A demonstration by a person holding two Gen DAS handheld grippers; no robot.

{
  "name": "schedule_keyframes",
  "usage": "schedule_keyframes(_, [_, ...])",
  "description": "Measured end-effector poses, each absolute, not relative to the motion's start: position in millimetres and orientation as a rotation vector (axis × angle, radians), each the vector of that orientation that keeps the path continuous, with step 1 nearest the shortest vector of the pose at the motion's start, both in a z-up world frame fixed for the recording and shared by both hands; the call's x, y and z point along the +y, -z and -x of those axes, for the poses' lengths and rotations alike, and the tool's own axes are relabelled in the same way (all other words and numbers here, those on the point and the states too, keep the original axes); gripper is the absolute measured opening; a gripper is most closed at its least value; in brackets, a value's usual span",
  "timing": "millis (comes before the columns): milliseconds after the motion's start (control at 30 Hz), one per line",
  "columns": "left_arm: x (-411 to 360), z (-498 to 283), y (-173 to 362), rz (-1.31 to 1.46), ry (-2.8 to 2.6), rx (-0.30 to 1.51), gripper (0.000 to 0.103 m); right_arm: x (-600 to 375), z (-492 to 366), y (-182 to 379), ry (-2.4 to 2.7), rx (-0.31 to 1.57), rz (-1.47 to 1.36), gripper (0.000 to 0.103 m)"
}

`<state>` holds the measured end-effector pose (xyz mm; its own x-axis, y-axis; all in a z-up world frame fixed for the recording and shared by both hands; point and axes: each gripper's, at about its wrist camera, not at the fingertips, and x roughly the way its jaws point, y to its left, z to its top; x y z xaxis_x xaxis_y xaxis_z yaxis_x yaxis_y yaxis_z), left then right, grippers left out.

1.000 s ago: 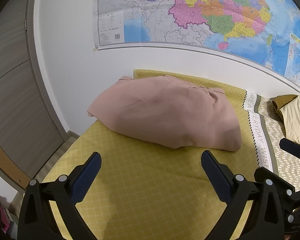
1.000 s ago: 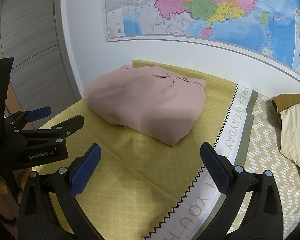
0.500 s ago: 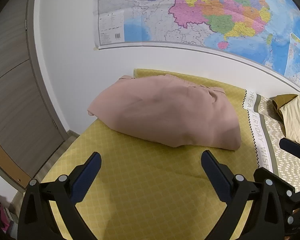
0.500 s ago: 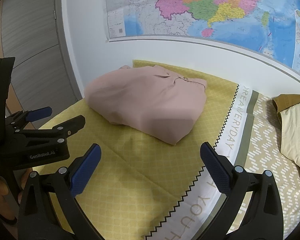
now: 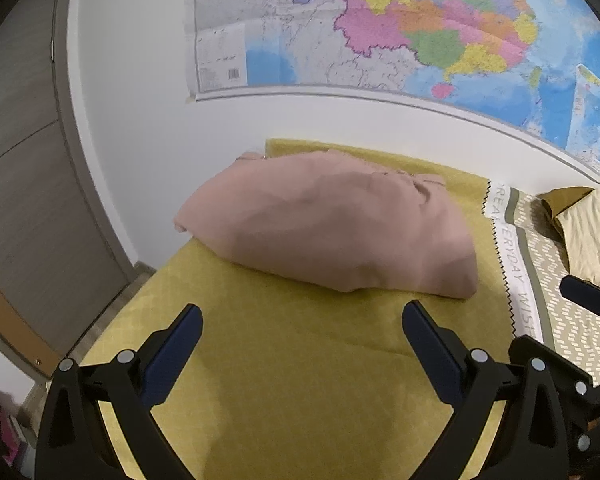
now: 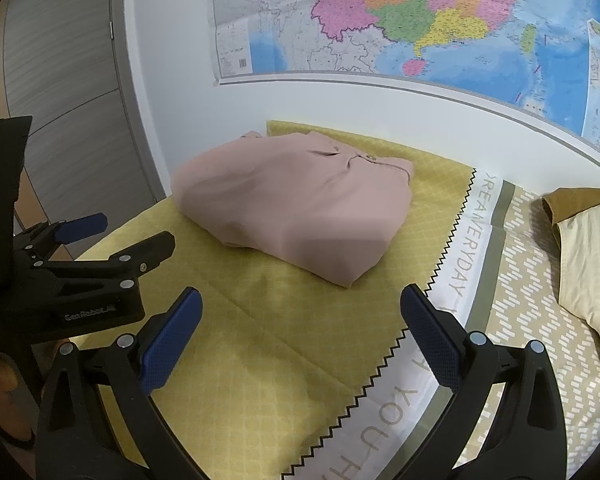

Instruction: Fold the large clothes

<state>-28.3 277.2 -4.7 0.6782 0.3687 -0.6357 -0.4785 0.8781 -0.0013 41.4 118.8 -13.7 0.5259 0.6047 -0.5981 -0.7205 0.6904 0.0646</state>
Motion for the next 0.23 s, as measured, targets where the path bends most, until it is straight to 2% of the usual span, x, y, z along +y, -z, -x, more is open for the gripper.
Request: schedule_keyframes(233, [272.3,24.5,12.2,0.197,-0.427,0.707,0.097,112.3,-40.6,14.4,-0.786,0.635,0.192,0.098])
